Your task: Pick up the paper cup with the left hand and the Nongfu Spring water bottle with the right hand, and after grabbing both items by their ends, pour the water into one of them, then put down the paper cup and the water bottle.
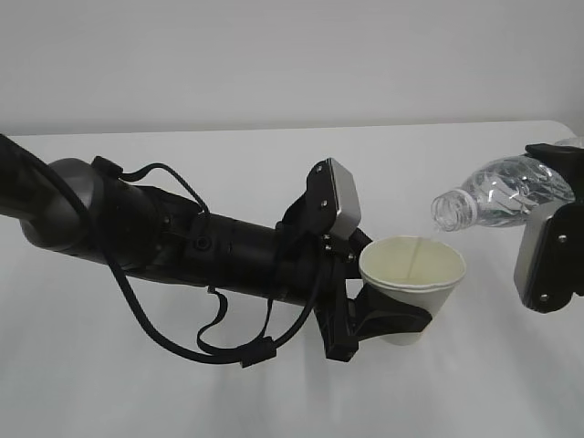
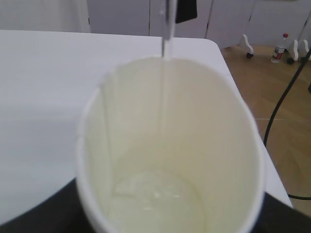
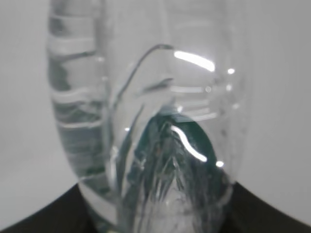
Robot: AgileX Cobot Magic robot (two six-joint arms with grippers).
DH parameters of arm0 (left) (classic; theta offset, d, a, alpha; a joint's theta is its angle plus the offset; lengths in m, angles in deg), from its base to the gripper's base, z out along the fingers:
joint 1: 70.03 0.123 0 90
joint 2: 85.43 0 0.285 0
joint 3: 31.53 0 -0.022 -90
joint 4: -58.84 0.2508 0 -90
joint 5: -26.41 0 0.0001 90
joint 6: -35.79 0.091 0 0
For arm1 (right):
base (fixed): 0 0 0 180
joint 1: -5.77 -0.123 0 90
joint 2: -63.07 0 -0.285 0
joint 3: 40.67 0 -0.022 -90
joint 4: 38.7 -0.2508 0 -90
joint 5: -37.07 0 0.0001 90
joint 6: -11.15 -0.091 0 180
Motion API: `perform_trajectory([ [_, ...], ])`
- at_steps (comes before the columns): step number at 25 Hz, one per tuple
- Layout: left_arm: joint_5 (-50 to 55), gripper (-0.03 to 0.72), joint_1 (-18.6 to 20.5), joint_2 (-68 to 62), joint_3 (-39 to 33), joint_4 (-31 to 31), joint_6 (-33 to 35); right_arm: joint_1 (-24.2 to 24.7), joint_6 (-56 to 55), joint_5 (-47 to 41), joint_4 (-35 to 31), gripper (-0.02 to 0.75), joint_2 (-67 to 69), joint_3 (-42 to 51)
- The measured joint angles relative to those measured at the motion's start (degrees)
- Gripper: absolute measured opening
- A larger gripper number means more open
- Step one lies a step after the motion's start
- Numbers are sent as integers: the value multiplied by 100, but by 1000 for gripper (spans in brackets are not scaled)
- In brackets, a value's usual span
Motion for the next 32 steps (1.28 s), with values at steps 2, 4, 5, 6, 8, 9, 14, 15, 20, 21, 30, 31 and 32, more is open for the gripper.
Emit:
perform_trajectory([
  [2, 0, 428, 0, 0, 0, 0, 0, 0, 0, 0, 0, 349, 0, 0],
  [4, 0, 428, 0, 0, 0, 0, 0, 0, 0, 0, 0, 349, 0, 0],
  [5, 0, 428, 0, 0, 0, 0, 0, 0, 0, 0, 0, 349, 0, 0],
  [6, 0, 428, 0, 0, 0, 0, 0, 0, 0, 0, 0, 349, 0, 0],
  [8, 3, 428, 0, 0, 0, 0, 0, 0, 0, 0, 0, 349, 0, 0],
  [9, 3, 428, 0, 0, 0, 0, 0, 0, 1, 0, 0, 349, 0, 0],
  [14, 3, 428, 0, 0, 0, 0, 0, 0, 11, 0, 0, 349, 0, 0],
  [15, 3, 428, 0, 0, 0, 0, 0, 0, 11, 0, 0, 349, 0, 0],
  [20, 3, 428, 0, 0, 0, 0, 0, 0, 21, 0, 0, 349, 0, 0],
  [21, 3, 428, 0, 0, 0, 0, 0, 0, 21, 0, 0, 349, 0, 0],
  [30, 3, 428, 0, 0, 0, 0, 0, 0, 21, 32, 10, 349, 0, 0],
  [31, 3, 428, 0, 0, 0, 0, 0, 0, 21, 42, 10, 349, 0, 0],
  [32, 3, 428, 0, 0, 0, 0, 0, 0, 21, 66, 10, 349, 0, 0],
])
